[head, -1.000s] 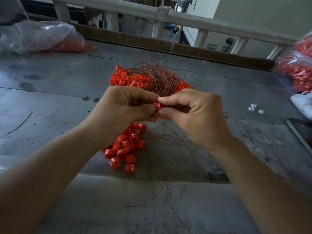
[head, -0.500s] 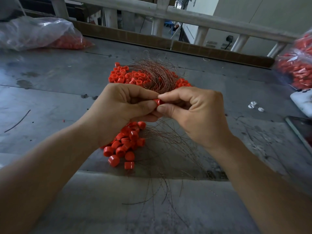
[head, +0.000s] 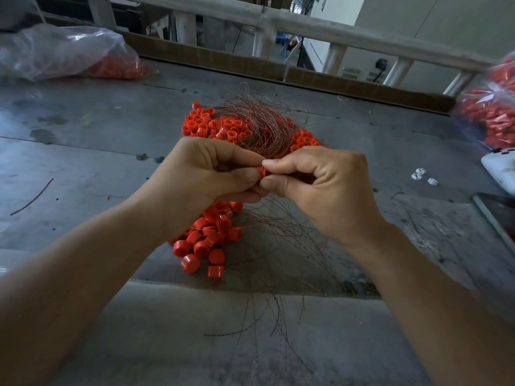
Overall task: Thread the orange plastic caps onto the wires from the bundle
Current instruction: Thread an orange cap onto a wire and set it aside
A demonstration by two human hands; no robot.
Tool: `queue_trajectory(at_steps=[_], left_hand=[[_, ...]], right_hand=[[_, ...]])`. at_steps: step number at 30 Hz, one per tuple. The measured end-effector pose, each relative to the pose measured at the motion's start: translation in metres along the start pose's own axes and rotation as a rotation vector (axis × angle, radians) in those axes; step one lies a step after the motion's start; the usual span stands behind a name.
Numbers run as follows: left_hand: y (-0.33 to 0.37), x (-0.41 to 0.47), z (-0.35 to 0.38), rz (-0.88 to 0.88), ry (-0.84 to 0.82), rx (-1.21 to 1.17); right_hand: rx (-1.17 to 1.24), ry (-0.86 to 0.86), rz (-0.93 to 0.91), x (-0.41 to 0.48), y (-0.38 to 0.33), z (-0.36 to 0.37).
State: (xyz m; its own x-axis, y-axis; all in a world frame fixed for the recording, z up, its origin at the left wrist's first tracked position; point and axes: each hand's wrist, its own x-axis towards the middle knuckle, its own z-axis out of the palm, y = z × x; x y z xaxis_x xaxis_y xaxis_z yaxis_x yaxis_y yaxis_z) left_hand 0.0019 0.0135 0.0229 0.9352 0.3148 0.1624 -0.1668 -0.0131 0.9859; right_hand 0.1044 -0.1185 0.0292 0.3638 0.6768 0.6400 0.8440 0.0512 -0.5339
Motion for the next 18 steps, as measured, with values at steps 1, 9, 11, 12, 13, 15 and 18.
queue_trajectory(at_steps=[1, 9, 11, 12, 13, 15, 18], left_hand=[[-0.0002, 0.0003, -0.0001, -0.004, -0.001, -0.012], [0.0027, -0.0008, -0.0032, -0.029, -0.093, -0.041], [0.0050, -0.0023, -0.0044, -0.038, -0.134, -0.049], [0.0059, -0.0030, -0.0048, -0.041, -0.150, -0.048], [0.0066, -0.0036, -0.0051, -0.046, -0.160, -0.049], [0.0072, -0.0042, -0.0051, -0.064, -0.172, -0.060], [0.0075, -0.0043, -0.0038, -0.082, -0.188, -0.117]], right_hand=[[0.016, -0.009, 0.005, 0.0004, 0.0004, -0.0006], [0.127, -0.054, 0.039, 0.0018, -0.0015, -0.0036], [0.146, -0.101, 0.063, 0.0023, -0.0018, -0.0049], [0.122, -0.140, 0.062, 0.0025, -0.0015, -0.0056], [0.088, -0.187, 0.052, 0.0028, -0.0011, -0.0059], [0.046, -0.270, 0.035, 0.0036, -0.0015, -0.0061], [0.018, -0.290, 0.002, 0.0045, -0.0035, -0.0058]])
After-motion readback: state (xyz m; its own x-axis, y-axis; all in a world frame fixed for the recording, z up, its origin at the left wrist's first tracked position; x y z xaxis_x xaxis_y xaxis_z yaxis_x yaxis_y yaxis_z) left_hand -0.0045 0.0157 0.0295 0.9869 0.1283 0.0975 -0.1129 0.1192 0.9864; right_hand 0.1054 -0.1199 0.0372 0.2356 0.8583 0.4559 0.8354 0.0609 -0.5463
